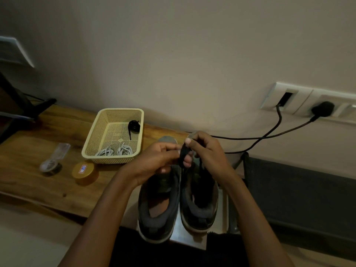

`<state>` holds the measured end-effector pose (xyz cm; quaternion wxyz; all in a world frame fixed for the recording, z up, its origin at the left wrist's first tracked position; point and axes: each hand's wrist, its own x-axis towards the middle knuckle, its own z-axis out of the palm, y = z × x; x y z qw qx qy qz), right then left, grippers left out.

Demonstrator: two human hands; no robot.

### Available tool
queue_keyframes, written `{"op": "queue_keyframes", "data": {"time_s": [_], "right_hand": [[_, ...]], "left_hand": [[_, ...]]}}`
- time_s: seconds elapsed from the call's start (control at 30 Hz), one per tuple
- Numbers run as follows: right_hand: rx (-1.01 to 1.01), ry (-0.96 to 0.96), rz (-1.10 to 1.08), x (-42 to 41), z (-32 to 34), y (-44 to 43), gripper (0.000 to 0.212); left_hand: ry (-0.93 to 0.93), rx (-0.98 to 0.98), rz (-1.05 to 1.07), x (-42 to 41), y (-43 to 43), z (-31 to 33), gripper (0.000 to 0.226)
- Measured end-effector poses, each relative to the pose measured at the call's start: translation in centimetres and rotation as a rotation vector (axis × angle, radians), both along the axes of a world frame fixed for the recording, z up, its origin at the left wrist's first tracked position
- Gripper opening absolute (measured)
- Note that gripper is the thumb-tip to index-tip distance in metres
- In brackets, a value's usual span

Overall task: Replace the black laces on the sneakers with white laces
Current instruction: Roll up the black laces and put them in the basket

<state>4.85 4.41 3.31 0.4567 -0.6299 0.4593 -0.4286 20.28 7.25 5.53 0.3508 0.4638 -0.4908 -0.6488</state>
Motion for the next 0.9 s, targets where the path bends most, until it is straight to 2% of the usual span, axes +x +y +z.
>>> {"op": "queue_keyframes", "data": {"time_s": [0.1,0.2,0.33,0.43,0.57,0.63,0.67,0.73,0.8,0.9], "right_hand": [[0.091,-0.062,-0.007,0.3,-0.2,-0.4,0.025],[0.187,-0.04,0.083,0.3,0.1,0.0,0.023],[0.297,0.056,0.277,0.0,0.6,0.7,0.02],[0.313,0.049,0.341,-0.1,1.2,1.1,0.021],[0.201,-0.046,0.249,0.1,1.9,1.2,0.015],[0.108,-0.102,0.119,0.0,2.1,1.0,0.016],[0.072,-0.119,0.058,-0.1,2.1,0.8,0.019],[0.022,-0.101,-0.036,-0.4,1.7,0.3,0.025],[-0.013,-0.073,-0.085,-0.6,1.1,0.1,0.026],[0.015,-0.08,-0.078,-0.8,0.1,-0.4,0.017]], "left_hand": [[0.305,0.086,0.132,-0.1,-0.3,0.1,0.019],[0.543,0.097,0.374,-0.2,-1.1,-0.2,0.02],[0.551,0.045,0.745,0.8,-1.8,-1.4,0.017],[0.456,0.015,0.872,0.9,-1.7,-1.7,0.024],[-0.035,-0.26,0.799,0.3,-1.5,-1.8,0.019],[-0.27,-0.375,0.663,-0.2,-1.3,-1.7,0.019],[-0.339,-0.364,0.567,-0.4,-1.2,-1.7,0.02],[-0.344,-0.259,0.304,-0.6,-1.1,-1.8,0.017],[-0.229,-0.131,0.076,-0.8,-0.7,-1.4,0.018],[0.108,0.017,0.076,-0.8,-0.2,-0.3,0.02]]}}
